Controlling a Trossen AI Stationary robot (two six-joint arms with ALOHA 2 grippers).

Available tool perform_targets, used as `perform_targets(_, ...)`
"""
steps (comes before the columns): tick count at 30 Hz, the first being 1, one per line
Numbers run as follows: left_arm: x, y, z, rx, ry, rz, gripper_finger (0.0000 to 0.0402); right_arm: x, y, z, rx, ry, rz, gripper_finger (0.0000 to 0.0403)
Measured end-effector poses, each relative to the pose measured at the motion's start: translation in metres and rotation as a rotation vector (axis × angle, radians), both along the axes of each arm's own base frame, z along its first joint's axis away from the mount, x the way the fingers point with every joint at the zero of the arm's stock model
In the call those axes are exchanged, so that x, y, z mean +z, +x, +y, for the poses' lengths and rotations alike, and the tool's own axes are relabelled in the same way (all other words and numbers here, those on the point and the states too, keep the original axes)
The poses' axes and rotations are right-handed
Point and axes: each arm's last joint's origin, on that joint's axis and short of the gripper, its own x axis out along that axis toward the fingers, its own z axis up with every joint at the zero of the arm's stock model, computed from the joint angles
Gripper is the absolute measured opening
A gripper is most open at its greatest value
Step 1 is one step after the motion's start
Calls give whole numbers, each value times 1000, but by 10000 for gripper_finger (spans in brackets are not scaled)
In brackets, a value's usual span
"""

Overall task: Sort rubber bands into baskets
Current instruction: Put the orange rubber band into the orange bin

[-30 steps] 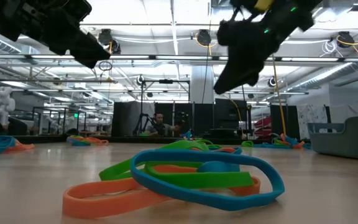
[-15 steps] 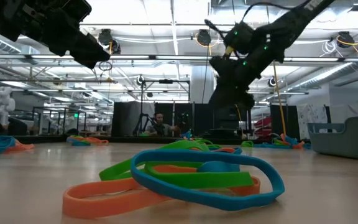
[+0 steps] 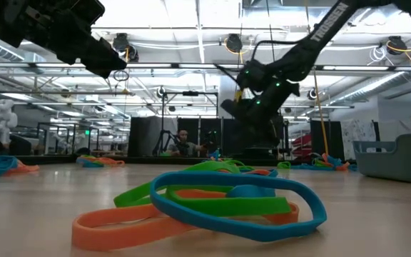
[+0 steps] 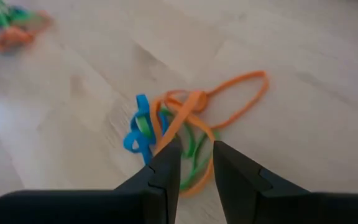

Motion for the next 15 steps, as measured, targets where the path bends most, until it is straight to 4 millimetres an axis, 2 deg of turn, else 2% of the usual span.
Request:
perform_targets(8,0,0,1,27,40,-7,164,-12,10,-3,46,7,88,86)
perform_targets(15,-2,2,12,371,141,9,164,-20,10,-3,64,9,116,86)
